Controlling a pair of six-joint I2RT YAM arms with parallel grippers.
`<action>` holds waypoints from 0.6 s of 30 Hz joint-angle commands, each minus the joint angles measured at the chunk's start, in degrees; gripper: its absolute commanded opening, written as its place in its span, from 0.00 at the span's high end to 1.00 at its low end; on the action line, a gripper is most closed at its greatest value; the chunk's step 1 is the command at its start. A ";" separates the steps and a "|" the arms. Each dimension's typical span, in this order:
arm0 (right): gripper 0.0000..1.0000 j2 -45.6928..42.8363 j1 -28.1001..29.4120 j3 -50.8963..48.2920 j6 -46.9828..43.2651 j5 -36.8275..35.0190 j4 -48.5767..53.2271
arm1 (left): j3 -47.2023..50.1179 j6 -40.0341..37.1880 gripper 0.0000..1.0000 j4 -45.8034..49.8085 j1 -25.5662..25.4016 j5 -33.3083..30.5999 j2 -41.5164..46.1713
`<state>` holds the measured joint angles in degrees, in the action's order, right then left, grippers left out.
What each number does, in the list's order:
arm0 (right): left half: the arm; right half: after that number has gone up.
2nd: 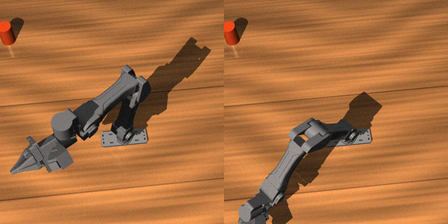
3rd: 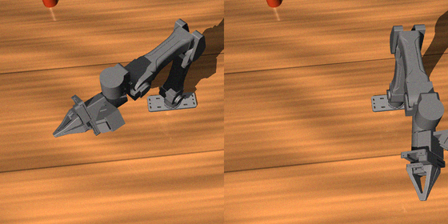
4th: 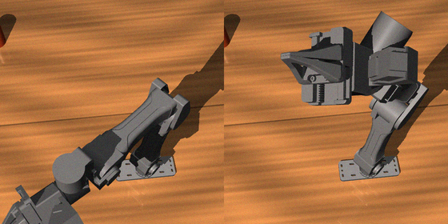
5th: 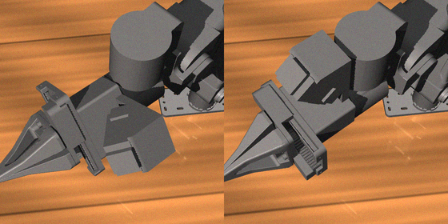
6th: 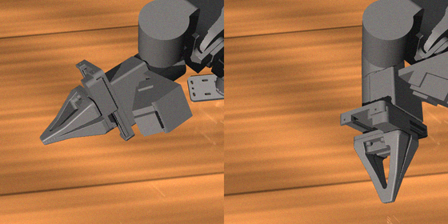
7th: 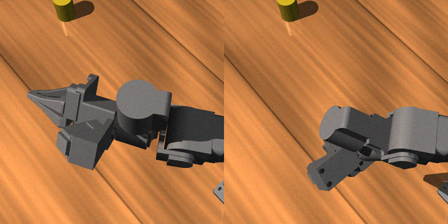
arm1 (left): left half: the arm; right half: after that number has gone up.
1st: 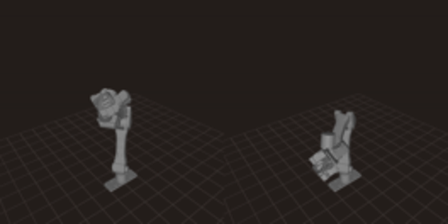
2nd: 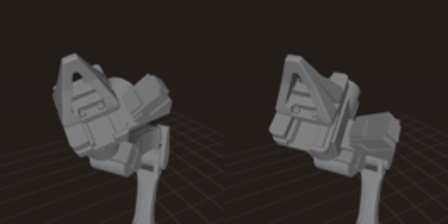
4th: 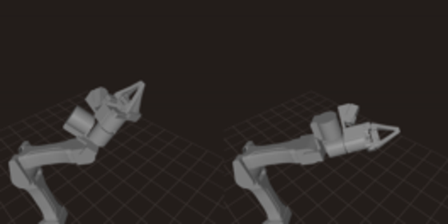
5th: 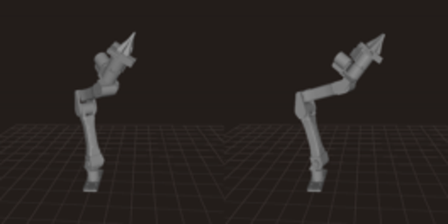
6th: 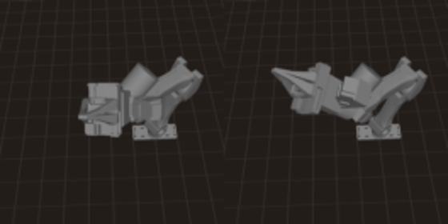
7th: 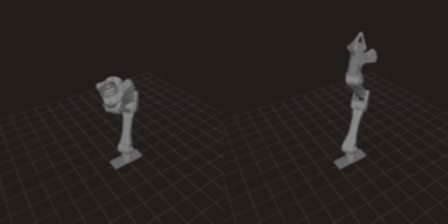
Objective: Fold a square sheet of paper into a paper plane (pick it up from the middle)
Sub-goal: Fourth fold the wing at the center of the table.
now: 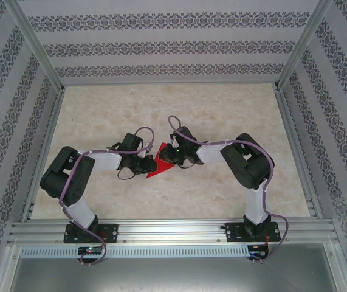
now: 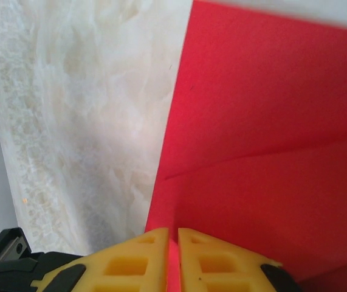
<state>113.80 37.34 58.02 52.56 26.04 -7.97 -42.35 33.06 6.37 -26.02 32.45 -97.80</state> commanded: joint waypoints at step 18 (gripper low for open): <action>0.85 3.08 -10.24 5.19 -5.18 -9.51 12.47 | 4.19 -2.78 1.00 9.30 -0.37 -8.15 -3.10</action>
<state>114.61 29.93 62.65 49.54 24.99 0.47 -41.98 32.12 5.78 -26.02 32.47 -97.65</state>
